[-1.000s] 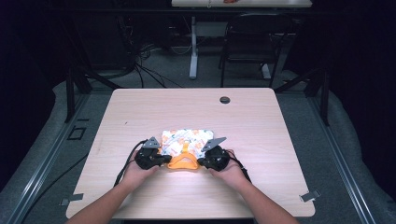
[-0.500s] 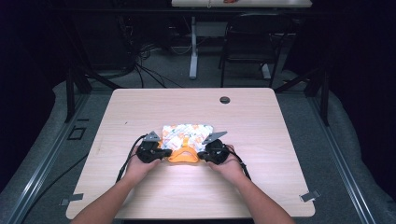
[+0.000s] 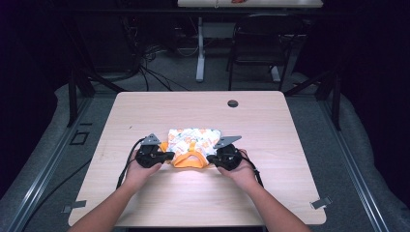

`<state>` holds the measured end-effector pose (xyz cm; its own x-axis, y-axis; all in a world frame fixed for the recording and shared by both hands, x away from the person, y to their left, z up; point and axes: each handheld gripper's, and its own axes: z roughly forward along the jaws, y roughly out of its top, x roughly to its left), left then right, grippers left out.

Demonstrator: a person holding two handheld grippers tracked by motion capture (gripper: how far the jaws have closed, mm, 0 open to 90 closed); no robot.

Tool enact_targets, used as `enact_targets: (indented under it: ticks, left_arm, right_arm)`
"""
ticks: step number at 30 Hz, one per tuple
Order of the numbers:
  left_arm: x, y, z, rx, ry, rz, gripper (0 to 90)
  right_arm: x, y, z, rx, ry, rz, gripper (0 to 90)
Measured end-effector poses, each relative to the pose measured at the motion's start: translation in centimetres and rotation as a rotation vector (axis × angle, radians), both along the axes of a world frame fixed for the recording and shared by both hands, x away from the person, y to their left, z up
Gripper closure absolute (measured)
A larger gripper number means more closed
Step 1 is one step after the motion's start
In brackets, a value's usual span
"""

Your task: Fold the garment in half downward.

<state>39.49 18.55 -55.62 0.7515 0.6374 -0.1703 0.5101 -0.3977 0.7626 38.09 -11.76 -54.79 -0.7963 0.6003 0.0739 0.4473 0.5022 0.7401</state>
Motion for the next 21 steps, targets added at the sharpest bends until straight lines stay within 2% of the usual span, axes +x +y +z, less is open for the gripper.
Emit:
enact_targets:
  ticks: [7,10,15,18,21]
  left_arm:
    - [-1.1,0.6,1.3,0.008,-0.024,-0.002,85.0]
    - [-1.6,0.7,1.7,0.011,-0.040,0.000,82.3]
    - [-2.7,1.0,2.0,-0.012,-0.055,0.015,74.7]
    - [-3.6,1.2,2.2,-0.021,-0.084,0.029,70.2]
    - [-4.4,1.4,2.1,-0.042,-0.083,0.032,68.2]
  right_arm:
    - [-1.0,-1.2,1.6,0.022,-0.032,-0.020,86.3]
    - [-1.6,-1.4,1.9,0.009,-0.045,-0.017,84.7]
    - [-2.9,-1.4,2.3,0.005,-0.055,-0.010,81.0]
    - [-3.7,-1.6,2.3,0.011,-0.059,-0.009,77.7]
    - [-4.6,-2.0,2.3,0.020,-0.064,-0.012,73.2]
